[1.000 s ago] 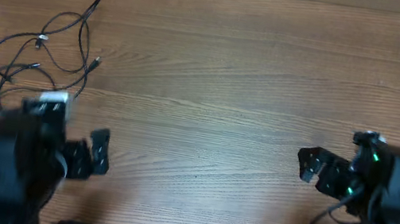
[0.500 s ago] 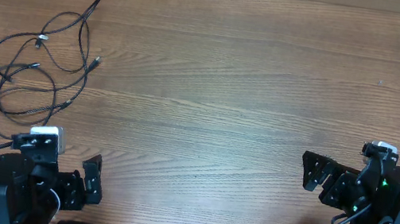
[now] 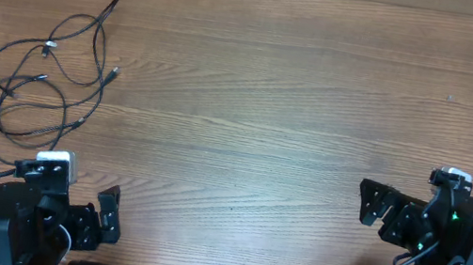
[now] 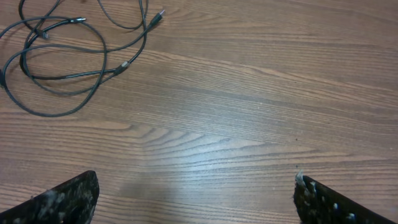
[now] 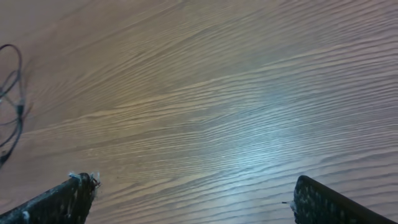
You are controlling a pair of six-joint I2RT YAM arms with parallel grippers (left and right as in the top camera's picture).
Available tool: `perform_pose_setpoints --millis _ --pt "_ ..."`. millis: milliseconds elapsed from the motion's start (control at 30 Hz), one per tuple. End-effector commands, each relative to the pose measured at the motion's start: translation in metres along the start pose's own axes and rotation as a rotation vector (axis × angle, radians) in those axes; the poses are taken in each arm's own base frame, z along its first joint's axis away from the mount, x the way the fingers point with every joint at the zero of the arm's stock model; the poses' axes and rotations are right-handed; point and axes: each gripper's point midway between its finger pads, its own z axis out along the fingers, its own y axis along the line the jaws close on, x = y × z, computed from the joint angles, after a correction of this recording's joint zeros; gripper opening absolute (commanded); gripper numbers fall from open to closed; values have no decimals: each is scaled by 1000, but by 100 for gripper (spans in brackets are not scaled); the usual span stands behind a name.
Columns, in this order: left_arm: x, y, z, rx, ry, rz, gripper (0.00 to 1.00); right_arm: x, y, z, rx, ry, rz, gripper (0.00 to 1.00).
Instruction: Untangle cables
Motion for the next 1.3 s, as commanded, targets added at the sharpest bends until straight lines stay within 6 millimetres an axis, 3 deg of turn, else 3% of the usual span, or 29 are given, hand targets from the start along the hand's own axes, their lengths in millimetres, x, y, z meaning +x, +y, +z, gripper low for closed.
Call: perform_pose_setpoints --millis 0,233,667,767,1267 --pt "1 1 -1 -4 -8 2 99 -6 -5 -2 29 -38 -10 100" --pt "1 1 -1 -4 -8 2 100 -41 14 -28 -28 -262 -225 100" --pt "1 1 -1 -4 -8 2 100 -57 38 -79 -101 -568 -414 100" --pt "1 1 -1 -4 -8 2 99 -56 38 -78 -115 -624 -422 100" --pt "1 1 -1 -4 -8 2 100 -50 35 -33 -194 -925 -461 100"
